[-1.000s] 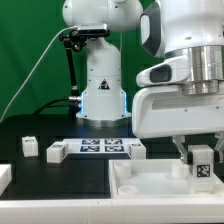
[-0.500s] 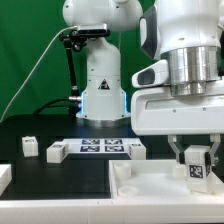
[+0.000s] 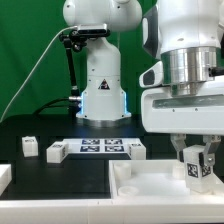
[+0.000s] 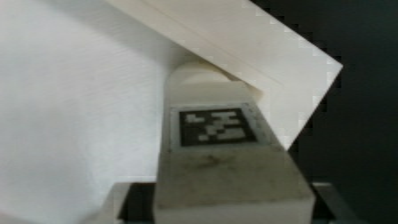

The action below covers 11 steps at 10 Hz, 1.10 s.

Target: Assemble one leg

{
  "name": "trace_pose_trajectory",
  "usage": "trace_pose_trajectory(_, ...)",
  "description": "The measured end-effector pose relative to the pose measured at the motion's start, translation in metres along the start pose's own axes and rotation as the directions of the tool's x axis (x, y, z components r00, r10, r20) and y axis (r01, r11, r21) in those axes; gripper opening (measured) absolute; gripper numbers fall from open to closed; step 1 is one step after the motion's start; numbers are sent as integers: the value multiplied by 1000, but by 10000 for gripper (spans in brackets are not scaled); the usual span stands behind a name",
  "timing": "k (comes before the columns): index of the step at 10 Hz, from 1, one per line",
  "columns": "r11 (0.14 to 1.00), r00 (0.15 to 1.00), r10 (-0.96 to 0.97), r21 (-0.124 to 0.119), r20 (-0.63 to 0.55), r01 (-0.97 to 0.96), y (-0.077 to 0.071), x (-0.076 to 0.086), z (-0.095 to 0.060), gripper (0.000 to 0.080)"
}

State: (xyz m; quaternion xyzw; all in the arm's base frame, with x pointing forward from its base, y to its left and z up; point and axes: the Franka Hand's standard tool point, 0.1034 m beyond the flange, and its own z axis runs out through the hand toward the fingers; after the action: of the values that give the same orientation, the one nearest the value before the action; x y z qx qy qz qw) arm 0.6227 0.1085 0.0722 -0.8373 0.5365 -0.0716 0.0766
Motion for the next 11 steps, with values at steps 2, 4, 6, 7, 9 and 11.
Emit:
trace_pose_trajectory(2, 993, 993, 116, -5, 13, -116, 1, -1, 0, 295)
trace_pose_trajectory(4, 993, 993, 117, -3, 19, -117, 1, -3, 1, 404)
trace_pose_trajectory(6, 999, 998, 54, 0, 19, -54, 1, -1, 0, 626)
trace_pose_trajectory(7, 997, 997, -78, 2, 17, 78, 1, 1, 0, 642)
trace_pose_trajectory(9, 955, 955, -296, 4, 18, 296, 0, 2, -1, 649)
trace_pose_trajectory(11, 855, 855, -518, -9, 28, 518, 0, -1, -1, 649)
